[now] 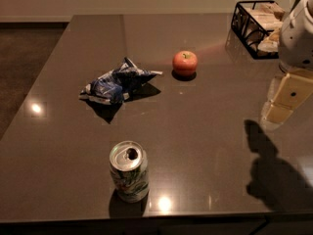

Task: Move blue chip bag near 7up can

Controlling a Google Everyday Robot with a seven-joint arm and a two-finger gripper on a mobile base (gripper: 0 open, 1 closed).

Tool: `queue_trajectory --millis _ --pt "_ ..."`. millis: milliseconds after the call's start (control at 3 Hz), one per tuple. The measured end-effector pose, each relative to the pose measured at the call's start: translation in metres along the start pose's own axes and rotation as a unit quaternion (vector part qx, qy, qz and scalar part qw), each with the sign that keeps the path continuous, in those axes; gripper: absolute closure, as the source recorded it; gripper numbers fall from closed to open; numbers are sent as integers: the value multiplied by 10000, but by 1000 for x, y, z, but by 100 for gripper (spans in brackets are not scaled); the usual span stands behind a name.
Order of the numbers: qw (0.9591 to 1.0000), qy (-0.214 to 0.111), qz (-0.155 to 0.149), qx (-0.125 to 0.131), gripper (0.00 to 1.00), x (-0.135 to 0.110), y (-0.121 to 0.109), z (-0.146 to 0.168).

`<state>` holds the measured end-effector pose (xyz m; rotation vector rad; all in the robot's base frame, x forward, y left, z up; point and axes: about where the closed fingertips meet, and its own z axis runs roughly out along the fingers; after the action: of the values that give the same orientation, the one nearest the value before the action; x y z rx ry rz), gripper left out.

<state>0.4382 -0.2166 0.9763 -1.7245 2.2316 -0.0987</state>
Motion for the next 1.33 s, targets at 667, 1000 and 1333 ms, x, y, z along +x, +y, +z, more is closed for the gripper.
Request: queue_trajectory --millis 667,1000,1333 --pt "9998 -160 -105 -74 0 -15 -5 3" --pt "9982 -488 -279 -186 0 -49 -21 16" --pt "9946 -847 -521 -303 0 -90 -41 33"
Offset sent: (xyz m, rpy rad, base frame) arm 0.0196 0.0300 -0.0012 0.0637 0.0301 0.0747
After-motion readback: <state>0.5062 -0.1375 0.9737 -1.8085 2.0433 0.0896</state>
